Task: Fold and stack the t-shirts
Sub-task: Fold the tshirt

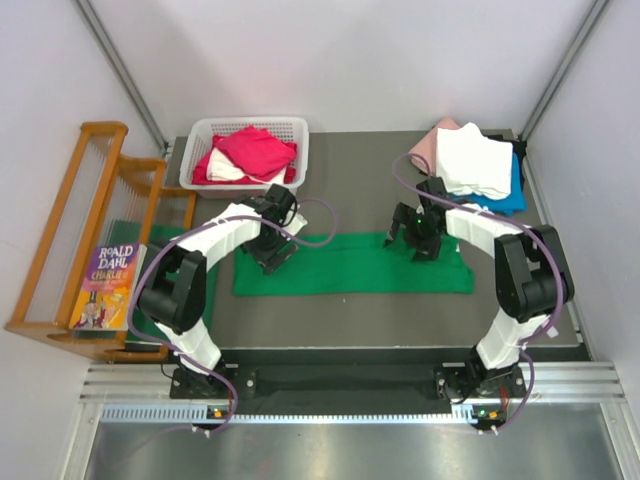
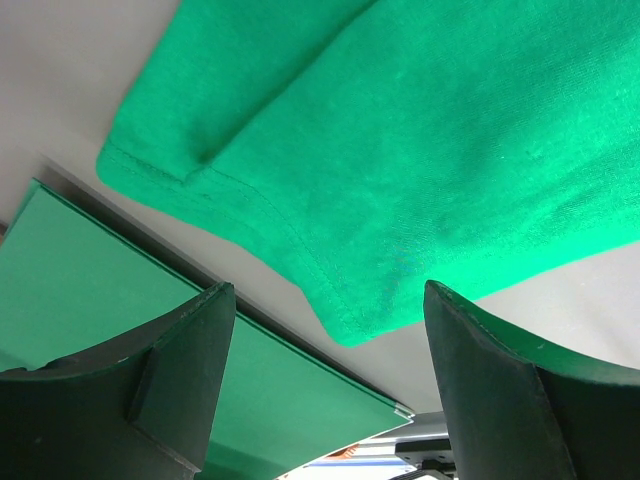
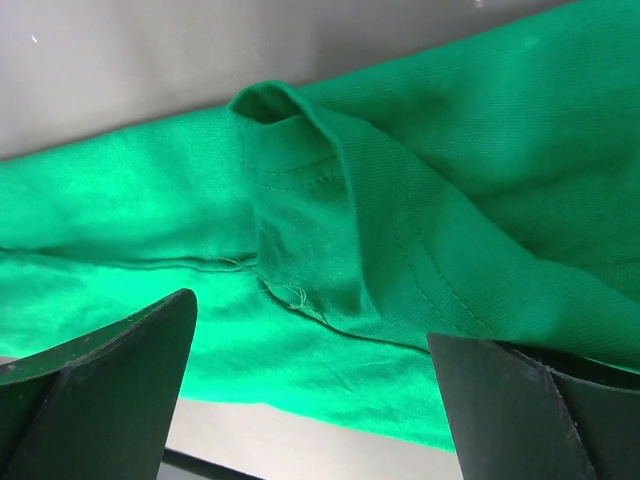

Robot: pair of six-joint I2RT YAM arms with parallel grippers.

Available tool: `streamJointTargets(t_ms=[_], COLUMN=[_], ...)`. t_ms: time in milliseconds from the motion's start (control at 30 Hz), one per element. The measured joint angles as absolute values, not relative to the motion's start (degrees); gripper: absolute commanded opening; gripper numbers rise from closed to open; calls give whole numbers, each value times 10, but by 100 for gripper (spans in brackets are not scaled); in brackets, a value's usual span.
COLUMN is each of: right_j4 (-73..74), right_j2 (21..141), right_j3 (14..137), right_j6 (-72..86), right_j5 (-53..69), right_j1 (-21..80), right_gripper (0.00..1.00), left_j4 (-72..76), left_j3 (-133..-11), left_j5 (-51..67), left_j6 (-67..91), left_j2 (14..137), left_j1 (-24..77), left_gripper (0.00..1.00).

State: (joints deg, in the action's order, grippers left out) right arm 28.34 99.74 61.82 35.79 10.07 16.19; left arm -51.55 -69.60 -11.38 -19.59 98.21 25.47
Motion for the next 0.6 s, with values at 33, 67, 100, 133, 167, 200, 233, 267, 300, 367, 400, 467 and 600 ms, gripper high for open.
streamJointTargets(t_ms=[33,67,100,133,167,200,233,267,300,367,400,467,600], right_j4=[282,278,274,274,275,275,275,276,277,284,289,289,293], right_j2=[995,990,984,978,974,973,971,971,971,971,971,971,969], right_j3=[616,611,604,601,600,600,600,601,603,606,609,609,609], right_j6=[360,361,361,360,358,356,356,353,350,344,340,335,323], right_j5=[101,101,95,85,74,65,60,54,46,37,31,27,29], right_j1=[160,156,150,142,131,120,107,95,84,68,64,60,77], right_gripper=[96,96,97,97,97,97,97,97,97,97,98,98,100], left_j4=[-515,-514,-514,-514,-514,-514,-514,-514,-514,-514,-514,-514,-513], left_j3=[-695,-693,-691,-688,-685,-682,-680,-677,-675,-668,-667,-663,-659], left_j5=[-114,-114,-114,-114,-114,-114,-114,-113,-113,-113,-112,-113,-113], left_j6=[-196,-196,-196,-196,-196,-196,-196,-196,-196,-196,-196,-196,-196], left_j2=[982,982,982,982,982,982,982,982,981,979,979,977,974], left_j1=[255,255,255,254,254,254,253,253,253,252,252,252,251], left_gripper=[80,80,80,80,80,80,80,80,80,80,80,80,80])
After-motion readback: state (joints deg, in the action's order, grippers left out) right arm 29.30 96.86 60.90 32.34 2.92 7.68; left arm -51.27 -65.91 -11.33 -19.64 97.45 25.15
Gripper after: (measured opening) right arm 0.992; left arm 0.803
